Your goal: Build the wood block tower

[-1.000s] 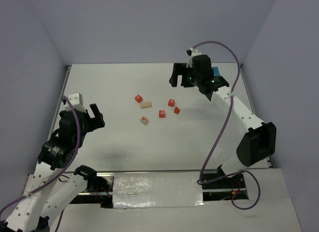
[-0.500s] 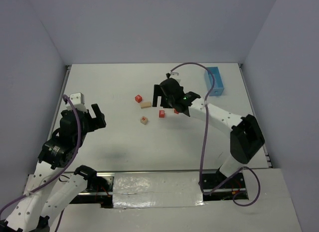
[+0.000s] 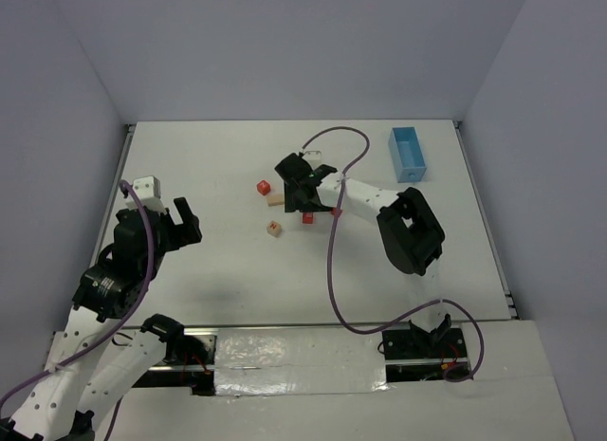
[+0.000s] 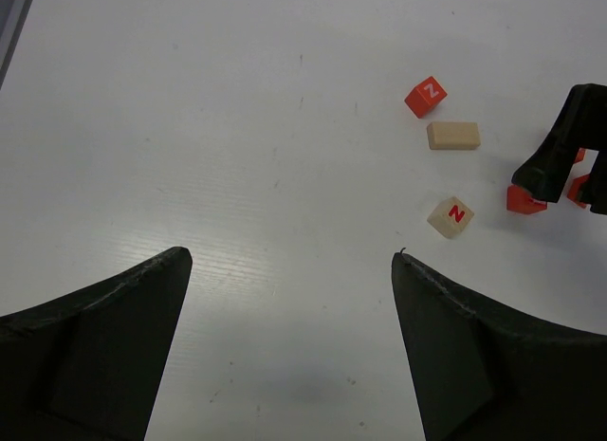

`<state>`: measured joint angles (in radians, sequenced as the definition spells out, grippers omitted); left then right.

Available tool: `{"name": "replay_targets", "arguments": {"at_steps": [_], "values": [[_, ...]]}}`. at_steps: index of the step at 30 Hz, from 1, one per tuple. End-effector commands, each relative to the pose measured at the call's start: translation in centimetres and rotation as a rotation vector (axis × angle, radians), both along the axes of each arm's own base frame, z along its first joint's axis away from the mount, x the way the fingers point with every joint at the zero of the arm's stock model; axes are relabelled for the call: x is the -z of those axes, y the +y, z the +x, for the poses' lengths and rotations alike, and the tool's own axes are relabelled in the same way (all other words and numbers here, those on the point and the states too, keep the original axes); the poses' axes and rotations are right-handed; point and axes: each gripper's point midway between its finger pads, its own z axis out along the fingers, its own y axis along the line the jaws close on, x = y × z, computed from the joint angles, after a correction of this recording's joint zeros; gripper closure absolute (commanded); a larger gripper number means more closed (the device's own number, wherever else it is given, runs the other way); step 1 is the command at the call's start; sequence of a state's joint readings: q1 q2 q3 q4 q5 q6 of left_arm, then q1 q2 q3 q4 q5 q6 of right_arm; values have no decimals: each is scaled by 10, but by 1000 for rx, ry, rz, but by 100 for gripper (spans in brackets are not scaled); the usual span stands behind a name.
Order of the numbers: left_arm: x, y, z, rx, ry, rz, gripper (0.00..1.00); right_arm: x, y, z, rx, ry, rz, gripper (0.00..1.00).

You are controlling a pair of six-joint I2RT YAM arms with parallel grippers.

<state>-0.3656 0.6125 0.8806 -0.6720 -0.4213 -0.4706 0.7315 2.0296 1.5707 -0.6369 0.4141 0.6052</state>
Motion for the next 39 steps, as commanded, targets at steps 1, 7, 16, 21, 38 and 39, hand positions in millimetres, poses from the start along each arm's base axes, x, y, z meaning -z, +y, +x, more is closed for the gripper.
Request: {"name": "replay_targets", "arguments": {"at_steps": [1,7,16,21,38,39], "values": [[-9,-2,4,8,-43,-3,0,1,3,5,20,-11,-16,15],[-9,-2,4,12,-44,-4,0,14,12,5,-15,3,9,26],[-10,0,3,3,-48,-3,1,20,19,8,-35,9,6,48],[-9,-1,3,8,-44,-3,1,17,26,-5,-56,8,16,57],[-11,-1,2,6,-52,-6,1,28,46,-43,-21,22,-38,59],[-10,-1,2,8,-50,-6,1,27,42,-42,-11,15,-54,59]]}}
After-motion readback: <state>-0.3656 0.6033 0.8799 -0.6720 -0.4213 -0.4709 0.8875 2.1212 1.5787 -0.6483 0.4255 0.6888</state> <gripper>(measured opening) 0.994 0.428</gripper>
